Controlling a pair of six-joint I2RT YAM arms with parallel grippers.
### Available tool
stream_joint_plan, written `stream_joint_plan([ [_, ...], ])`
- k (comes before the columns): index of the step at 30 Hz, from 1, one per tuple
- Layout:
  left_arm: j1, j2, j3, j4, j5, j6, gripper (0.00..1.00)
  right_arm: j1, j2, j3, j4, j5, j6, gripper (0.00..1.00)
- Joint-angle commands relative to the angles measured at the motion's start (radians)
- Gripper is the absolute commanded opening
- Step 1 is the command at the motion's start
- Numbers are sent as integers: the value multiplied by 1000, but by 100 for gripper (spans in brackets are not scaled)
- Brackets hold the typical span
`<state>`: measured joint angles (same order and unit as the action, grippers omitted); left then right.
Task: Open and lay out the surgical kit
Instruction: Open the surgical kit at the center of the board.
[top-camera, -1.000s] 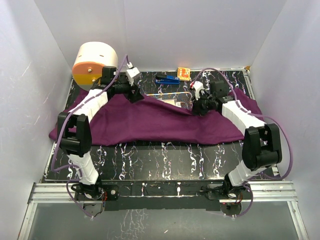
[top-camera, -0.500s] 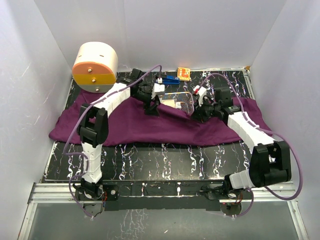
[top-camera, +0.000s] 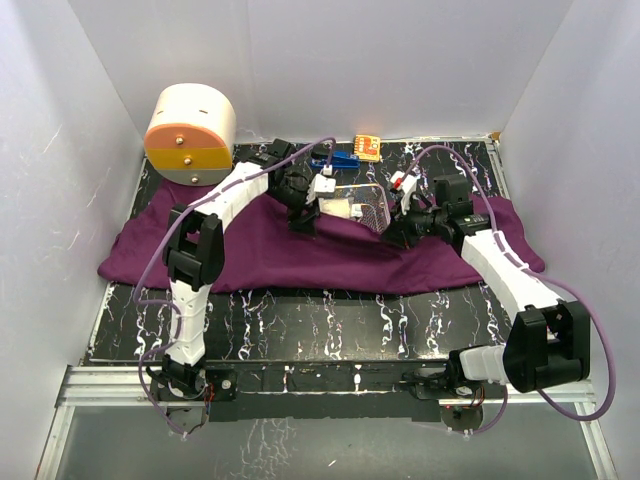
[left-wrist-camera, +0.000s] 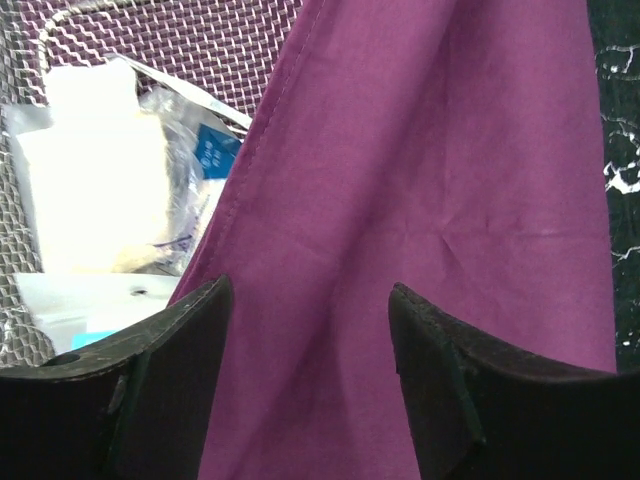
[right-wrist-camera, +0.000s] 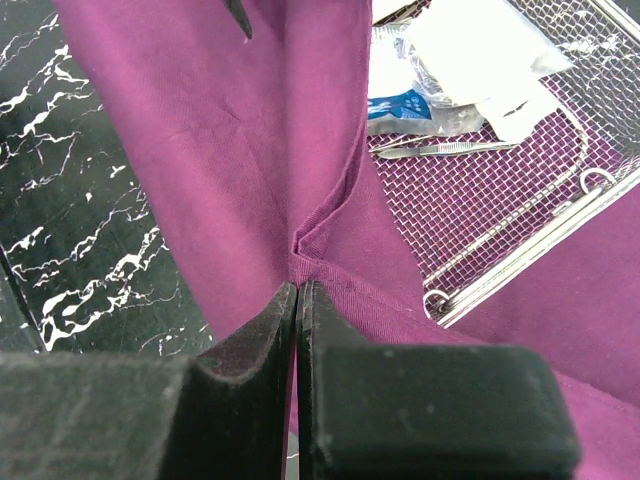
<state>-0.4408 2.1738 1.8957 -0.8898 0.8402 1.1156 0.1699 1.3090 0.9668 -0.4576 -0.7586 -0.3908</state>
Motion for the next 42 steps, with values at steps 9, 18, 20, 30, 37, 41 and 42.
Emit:
stream_joint_plan([
  [9, 1, -165, -130, 143, -2, 19, 76, 0, -65, 1, -53, -51, -32, 0],
  [18, 16, -126, -57, 53, 118, 0, 78, -1, -98, -23, -102, -57, -75, 0],
  [20, 17, -118, -39, 43, 143, -4, 78, 0, -100, -26, -107, -57, -79, 0],
  [30, 17, -8, 64, -78, 135, 57, 79, 0, -101, -12, -160, -89, -121, 0],
  [37, 17, 103, 213, -256, 134, 112, 79, 0, -132, -15, -177, -91, -128, 0],
  [41, 16, 109, 208, -259, 141, 119, 77, 1, -147, -15, -191, -94, -134, 0],
  [42, 16, 110, 208, -263, 144, 121, 76, 0, -151, -17, -194, -94, -135, 0],
])
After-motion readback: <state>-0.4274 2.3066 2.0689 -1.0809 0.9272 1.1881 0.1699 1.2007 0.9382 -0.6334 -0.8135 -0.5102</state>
